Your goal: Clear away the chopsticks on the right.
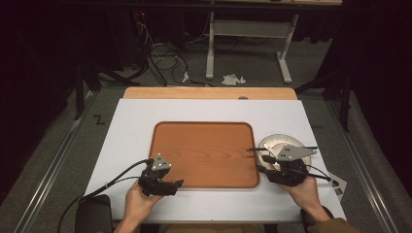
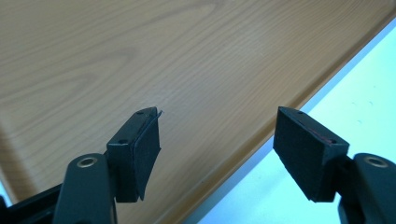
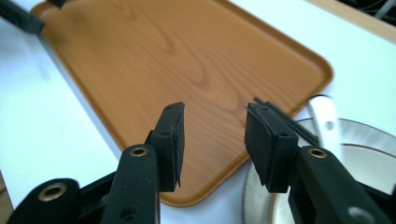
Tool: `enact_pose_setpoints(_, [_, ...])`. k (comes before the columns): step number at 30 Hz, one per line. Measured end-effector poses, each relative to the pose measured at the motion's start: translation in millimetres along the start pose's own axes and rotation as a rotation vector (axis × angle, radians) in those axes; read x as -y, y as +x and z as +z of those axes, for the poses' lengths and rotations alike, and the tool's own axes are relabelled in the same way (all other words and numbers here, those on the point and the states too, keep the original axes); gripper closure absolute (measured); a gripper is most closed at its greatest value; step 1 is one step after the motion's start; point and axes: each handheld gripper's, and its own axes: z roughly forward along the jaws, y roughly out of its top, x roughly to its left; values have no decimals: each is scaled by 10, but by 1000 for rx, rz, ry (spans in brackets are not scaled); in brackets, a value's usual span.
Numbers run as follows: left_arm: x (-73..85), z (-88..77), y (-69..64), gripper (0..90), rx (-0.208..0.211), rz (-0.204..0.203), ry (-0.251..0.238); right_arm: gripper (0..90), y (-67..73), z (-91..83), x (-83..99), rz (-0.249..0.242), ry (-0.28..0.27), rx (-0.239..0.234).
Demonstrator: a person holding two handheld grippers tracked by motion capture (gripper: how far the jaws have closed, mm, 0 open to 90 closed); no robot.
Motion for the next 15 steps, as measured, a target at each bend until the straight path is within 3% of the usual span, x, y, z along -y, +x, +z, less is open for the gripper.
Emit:
enact_pose_setpoints(12, [2, -10, 2, 313, -2, -1, -4, 631, -230, -213, -28, 22, -31, 100])
enact_pose_setpoints(15, [2, -2, 0, 313, 1, 0, 0, 648, -332, -265, 6, 52, -30, 123])
